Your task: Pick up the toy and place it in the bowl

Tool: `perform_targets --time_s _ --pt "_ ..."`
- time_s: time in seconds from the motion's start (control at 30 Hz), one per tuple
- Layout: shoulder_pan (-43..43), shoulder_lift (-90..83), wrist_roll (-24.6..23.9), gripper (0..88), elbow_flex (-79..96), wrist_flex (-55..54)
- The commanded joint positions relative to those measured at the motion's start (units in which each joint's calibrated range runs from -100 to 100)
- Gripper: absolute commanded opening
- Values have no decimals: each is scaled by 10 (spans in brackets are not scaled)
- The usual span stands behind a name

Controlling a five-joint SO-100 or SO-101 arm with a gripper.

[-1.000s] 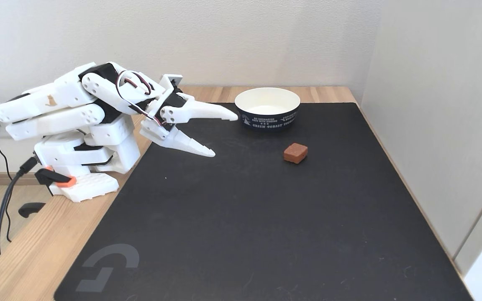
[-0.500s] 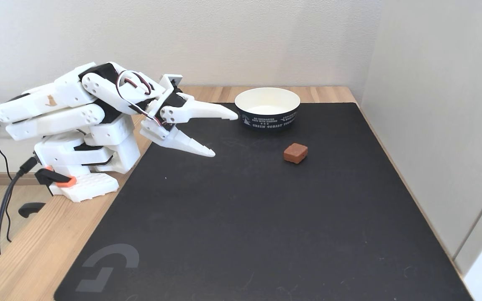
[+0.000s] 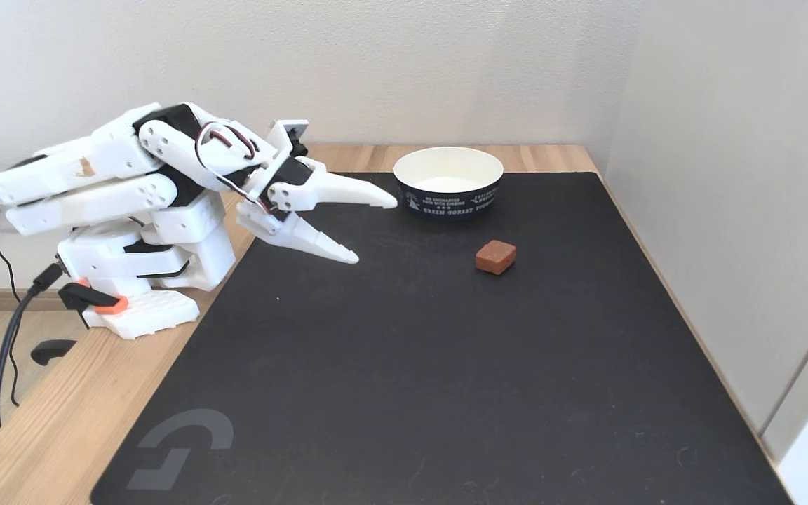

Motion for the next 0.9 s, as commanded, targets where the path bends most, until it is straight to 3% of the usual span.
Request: perform_targets --time_s 0.0,0.23,0.43,0.6,0.73,0.87 --pt "0 128 -56 382 -132 27" --pt "-60 424 -119 376 -429 33" --pt "-74 636 -126 381 -657 85" --pt "-97 858 -190 379 -844 85" --pt "-100 969 -200 379 -954 86" --pt "-105 1091 -239 376 -1076 114"
